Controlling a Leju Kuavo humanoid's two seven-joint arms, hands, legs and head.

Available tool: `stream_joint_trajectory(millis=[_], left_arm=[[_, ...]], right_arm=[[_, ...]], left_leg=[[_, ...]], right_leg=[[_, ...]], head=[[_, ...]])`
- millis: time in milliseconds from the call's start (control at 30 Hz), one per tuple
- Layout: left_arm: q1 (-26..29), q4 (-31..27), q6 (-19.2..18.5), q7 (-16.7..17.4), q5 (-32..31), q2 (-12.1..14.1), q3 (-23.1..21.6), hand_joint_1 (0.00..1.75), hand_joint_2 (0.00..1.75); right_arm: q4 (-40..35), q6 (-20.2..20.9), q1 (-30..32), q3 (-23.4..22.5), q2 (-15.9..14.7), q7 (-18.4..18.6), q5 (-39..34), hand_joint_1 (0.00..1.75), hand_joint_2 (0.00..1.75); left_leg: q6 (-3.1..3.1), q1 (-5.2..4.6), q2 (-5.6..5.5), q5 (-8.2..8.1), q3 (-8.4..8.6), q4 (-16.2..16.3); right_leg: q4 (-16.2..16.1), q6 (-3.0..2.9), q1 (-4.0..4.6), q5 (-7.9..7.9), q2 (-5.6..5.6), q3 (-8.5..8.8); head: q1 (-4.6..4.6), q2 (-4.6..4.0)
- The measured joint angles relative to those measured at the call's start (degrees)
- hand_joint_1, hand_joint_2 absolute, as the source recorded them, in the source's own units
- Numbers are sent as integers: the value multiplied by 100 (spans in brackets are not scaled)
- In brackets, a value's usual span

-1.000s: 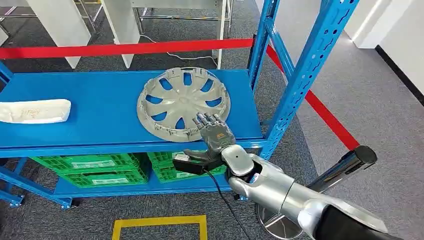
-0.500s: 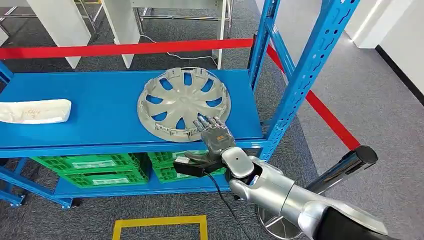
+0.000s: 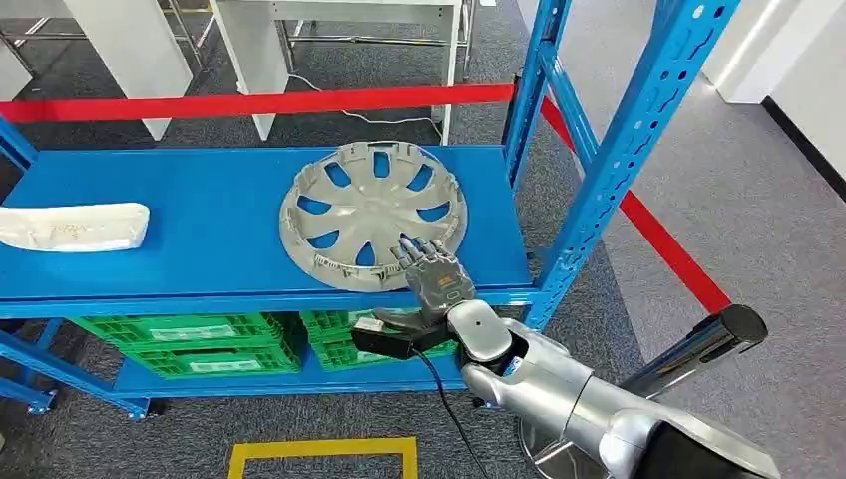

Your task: Take the parts from the cabinet and place them on the table.

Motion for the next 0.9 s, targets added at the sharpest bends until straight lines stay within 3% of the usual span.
stream_joint_trajectory(millis=[33,100,167,200,267,300,333,367,400,467,567,667,700,733,800,833,867,900], left_arm=[[-4,2,9,0,0,-2,0,0,0],[3,2,11,2,2,-2,0,0,0],[6,2,15,2,2,-2,2,0,0],[2,2,22,0,2,-2,2,0,0],[4,2,28,0,2,0,2,0,0],[18,2,28,2,4,0,2,0,0],[40,2,30,0,4,2,2,0,0],[55,2,28,0,7,2,2,0,0],[58,2,31,0,7,2,2,0,0],[57,2,46,0,7,2,2,0,0],[48,4,55,0,9,0,2,0,0],[65,7,57,0,11,0,2,0,0],[57,7,59,-2,11,-2,4,0,0],[50,7,59,-9,11,-4,4,0,0],[53,7,59,-9,11,-4,2,0,0],[56,7,59,-9,11,-2,2,0,0],[59,7,57,-9,11,-2,4,0,0],[61,7,57,-9,11,-2,4,0,0]], right_arm=[[-2,6,1,-2,2,0,0,0,0],[-7,20,22,-7,-18,9,-2,0,0],[-42,35,23,-20,-22,28,-2,0,0],[-61,39,18,-28,-24,37,-2,0,0],[-76,50,29,-26,-24,48,-2,0,0],[-76,55,45,-26,-26,52,0,0,0],[-76,57,60,-24,-28,52,-2,0,0],[-76,61,69,-22,-31,61,-2,0,0],[-87,74,72,-24,-35,68,-2,0,0],[-118,83,72,-33,-39,81,-2,0,0],[-149,98,70,-35,-52,83,-2,0,0],[-177,101,78,-50,-66,98,-2,0,0],[-192,101,70,-57,-74,101,-2,0,0],[-203,103,64,-57,-90,101,-2,0,0],[-203,107,98,-53,-94,101,-2,0,0],[-203,107,122,-53,-103,101,-2,0,0],[-203,109,138,-53,-107,101,-2,0,0],[-203,109,138,-53,-107,101,-2,0,0]], left_leg=[[-40,9,0,-11,-13,11],[-101,27,14,-17,20,-29],[-172,36,18,-115,45,8],[-185,35,18,-254,-55,250],[-200,37,17,-616,-518,1151],[-203,37,18,-700,-752,1542],[-202,37,17,-672,-903,1724],[-193,37,17,-498,-925,1643],[-177,36,17,-210,-840,1328],[-125,34,16,418,-482,384],[-27,-7,2,258,-360,108],[58,38,-2,274,-315,41],[84,35,-2,264,-299,34],[111,35,0,252,-287,34],[145,26,3,228,-272,37],[153,21,2,218,-267,40],[156,16,-6,203,-254,42],[151,13,-15,183,-233,47]], right_leg=[[-69,-77,5,-58,14,23],[-52,-144,33,-92,31,6],[-102,-223,-14,-95,33,64],[-114,-261,-14,-117,28,98],[-113,-306,-3,-150,26,134],[-112,-317,5,-167,28,151],[-111,-321,11,-188,36,171],[-108,-317,14,-211,54,205],[-105,-302,14,-241,70,248],[-101,-264,14,-315,86,361],[-92,-164,40,-349,101,338],[-110,-53,23,-396,85,364],[42,-27,29,-482,45,308],[399,-11,22,-666,29,131],[1300,15,20,-1000,29,-367],[1569,21,19,-1021,29,-546],[1554,15,20,-896,29,-588],[1306,0,21,-664,29,-517]], head=[[-4,0],[-24,0],[-24,0],[-70,0],[-98,0],[-96,0],[-96,0],[-98,0],[-98,0],[-101,0],[-111,0],[-105,0],[-90,0],[-59,0],[-52,0],[-41,0],[-37,0],[-26,0]])
